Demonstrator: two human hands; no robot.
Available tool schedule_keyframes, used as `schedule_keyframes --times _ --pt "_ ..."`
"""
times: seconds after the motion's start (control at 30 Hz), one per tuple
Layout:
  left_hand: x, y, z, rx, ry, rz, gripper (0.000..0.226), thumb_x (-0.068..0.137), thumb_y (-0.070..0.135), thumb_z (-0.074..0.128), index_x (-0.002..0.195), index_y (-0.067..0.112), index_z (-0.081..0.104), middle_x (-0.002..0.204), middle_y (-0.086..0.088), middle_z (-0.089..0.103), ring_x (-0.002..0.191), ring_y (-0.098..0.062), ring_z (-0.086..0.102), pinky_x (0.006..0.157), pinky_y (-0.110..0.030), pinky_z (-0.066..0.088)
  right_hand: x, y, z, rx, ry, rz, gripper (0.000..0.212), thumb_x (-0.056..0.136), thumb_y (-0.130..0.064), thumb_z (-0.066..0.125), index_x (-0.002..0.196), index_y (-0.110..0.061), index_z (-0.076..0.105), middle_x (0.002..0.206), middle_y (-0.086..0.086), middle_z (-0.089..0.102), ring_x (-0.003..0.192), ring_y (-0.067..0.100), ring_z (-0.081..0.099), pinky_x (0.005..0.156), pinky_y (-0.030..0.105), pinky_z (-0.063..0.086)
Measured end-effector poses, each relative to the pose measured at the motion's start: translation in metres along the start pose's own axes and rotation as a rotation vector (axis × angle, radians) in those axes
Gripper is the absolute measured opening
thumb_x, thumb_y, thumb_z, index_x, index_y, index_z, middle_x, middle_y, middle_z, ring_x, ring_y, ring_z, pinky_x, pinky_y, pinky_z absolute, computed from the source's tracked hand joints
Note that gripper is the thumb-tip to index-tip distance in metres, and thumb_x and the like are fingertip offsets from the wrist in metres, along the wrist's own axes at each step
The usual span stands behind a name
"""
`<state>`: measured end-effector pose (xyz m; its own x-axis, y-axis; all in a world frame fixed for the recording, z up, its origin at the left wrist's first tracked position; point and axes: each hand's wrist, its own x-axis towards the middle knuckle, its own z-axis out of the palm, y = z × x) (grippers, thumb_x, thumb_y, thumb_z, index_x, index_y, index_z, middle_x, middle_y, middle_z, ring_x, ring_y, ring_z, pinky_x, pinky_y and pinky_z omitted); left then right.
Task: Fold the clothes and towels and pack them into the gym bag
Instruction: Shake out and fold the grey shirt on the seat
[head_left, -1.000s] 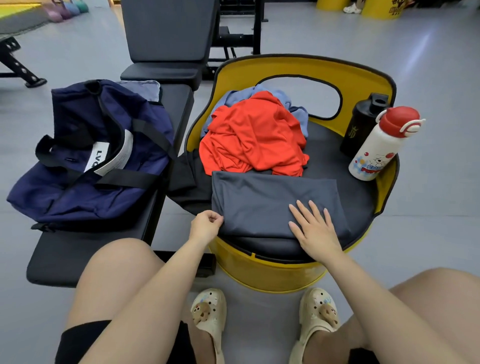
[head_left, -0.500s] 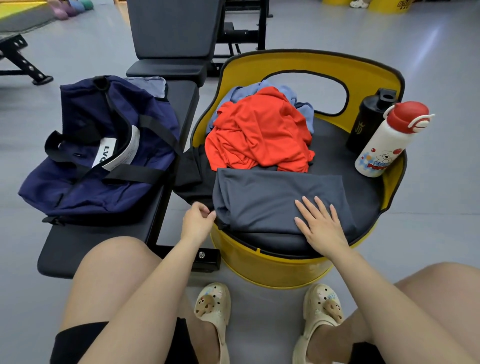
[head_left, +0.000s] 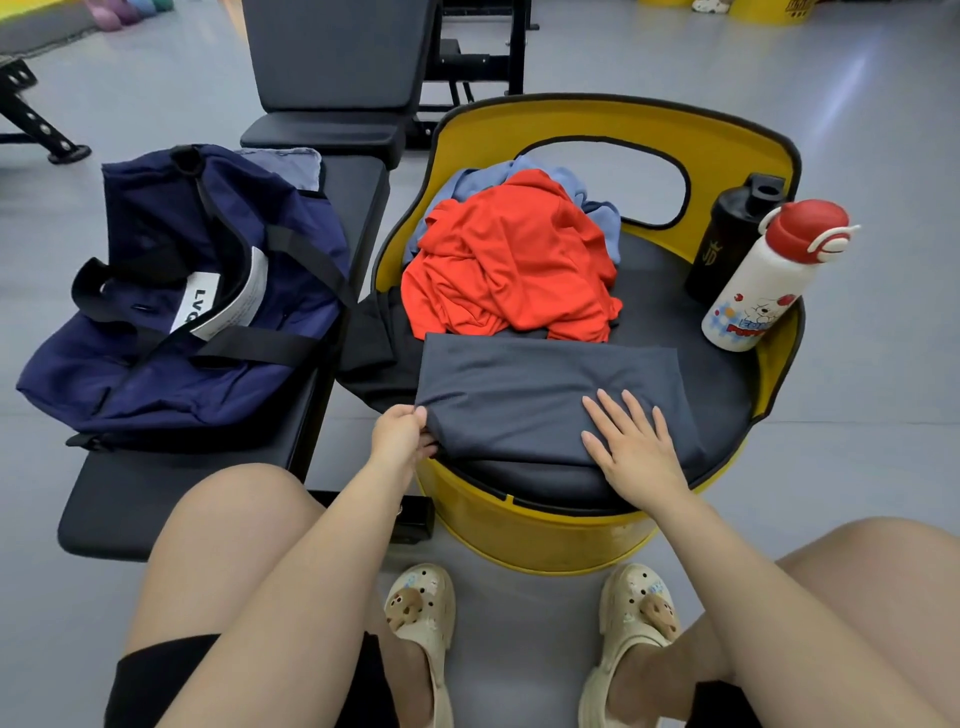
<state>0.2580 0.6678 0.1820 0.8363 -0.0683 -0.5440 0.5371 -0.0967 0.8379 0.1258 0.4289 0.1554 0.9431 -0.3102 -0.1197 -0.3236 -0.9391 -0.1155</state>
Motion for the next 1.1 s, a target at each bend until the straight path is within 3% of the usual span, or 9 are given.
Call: schedule_keyframes --times 0.13,0.27,0.4,0.53,0.6,0.67,0.73,0.93,1.1 --pt "0.009 -0.009 -0.007 0.184 0.071 0.001 0.018 0.101 0.014 0.041 0.108 0.0 0.051 0.107 -0.018 0.056 0.074 -0.024 0.056 0.053 -0.028 0.045 0.0 0.0 0.0 0.0 0.004 0.0 0.086 0.073 -0.062 -0.018 0.152 -0.036 0.003 0.16 -0.014 0.002 0.148 0.015 -0.007 0.117 0.04 -0.006" --pt "-0.001 -0.012 -0.003 0.462 0.141 0.186 0.009 0.099 0.018 0.045 0.097 0.009 0.045 0.109 -0.023 0.059 0.089 -0.036 0.056 0.07 -0.038 0.046 -0.001 -0.001 -0.001 0.005 -0.002 -0.005 0.079 0.08 -0.063 -0.013 0.152 -0.035 0.003 0.16 -0.013 0.001 0.148 0.015 -0.007 0.117 0.04 -0.007" --pt "-0.019 -0.002 0.006 0.786 0.342 0.781 0.012 0.092 0.017 0.057 0.096 0.006 0.054 0.097 -0.014 0.055 0.09 -0.031 0.051 0.076 -0.042 0.043 0.0 -0.003 -0.005 0.08 0.02 -0.002 0.054 0.102 -0.047 0.022 0.152 -0.028 0.017 0.16 -0.008 0.012 0.148 0.016 -0.001 0.119 0.039 -0.004" --pt "-0.015 -0.004 0.032 1.133 0.206 1.21 0.024 0.088 0.015 0.045 0.101 0.01 0.064 0.1 -0.007 0.064 0.093 -0.03 0.062 0.078 -0.037 0.05 0.004 -0.018 -0.011 0.228 0.237 -0.075 0.056 0.099 -0.042 0.019 0.143 -0.015 0.042 0.151 -0.001 0.038 0.145 0.017 0.022 0.118 0.032 0.007" --pt "-0.011 -0.009 0.047 1.293 0.031 1.16 0.036 0.094 0.013 0.043 0.128 0.008 0.055 0.132 -0.009 0.056 0.127 -0.029 0.049 0.105 -0.042 0.037 0.011 -0.028 -0.014 0.203 0.245 -0.145 0.065 0.095 -0.042 0.011 0.143 -0.013 0.042 0.151 0.001 0.037 0.145 0.019 0.024 0.117 0.032 0.007" --pt "-0.007 -0.011 0.061 1.461 -0.072 1.094 0.048 0.103 0.02 0.03 0.149 0.008 0.023 0.157 -0.005 0.022 0.146 -0.023 0.015 0.118 -0.04 0.01 0.022 -0.036 -0.016 0.154 0.216 -0.188 0.067 0.094 -0.042 0.006 0.146 -0.013 0.036 0.155 0.001 0.03 0.146 0.02 0.019 0.117 0.033 0.006" --pt "-0.003 -0.009 0.073 1.583 -0.081 1.06 0.052 0.104 0.028 0.018 0.152 0.01 0.007 0.16 -0.002 0.005 0.148 -0.02 0.0 0.118 -0.038 0.0 0.035 -0.04 -0.017 0.13 0.189 -0.189 0.058 0.099 -0.039 0.012 0.15 -0.015 0.027 0.158 0.0 0.02 0.148 0.02 0.011 0.118 0.035 0.003" --pt "0.019 -0.01 0.082 1.62 -0.091 0.947 0.079 0.082 0.054 -0.012 0.152 0.019 0.003 0.16 0.004 0.0 0.147 -0.017 -0.005 0.117 -0.042 -0.007 0.058 -0.03 -0.005 0.078 0.04 -0.108 0.055 0.102 -0.049 0.017 0.152 -0.033 0.002 0.16 -0.012 -0.004 0.148 0.018 -0.009 0.117 0.036 -0.008" --pt "0.017 -0.007 0.09 1.568 -0.115 0.906 0.067 0.098 0.055 0.017 0.152 0.021 -0.004 0.159 0.006 -0.011 0.146 -0.016 -0.013 0.117 -0.042 -0.01 0.057 -0.013 -0.002 0.01 0.052 -0.036 0.074 0.08 -0.061 -0.013 0.15 -0.037 -0.005 0.16 -0.011 -0.006 0.148 0.016 -0.01 0.117 0.037 -0.012"
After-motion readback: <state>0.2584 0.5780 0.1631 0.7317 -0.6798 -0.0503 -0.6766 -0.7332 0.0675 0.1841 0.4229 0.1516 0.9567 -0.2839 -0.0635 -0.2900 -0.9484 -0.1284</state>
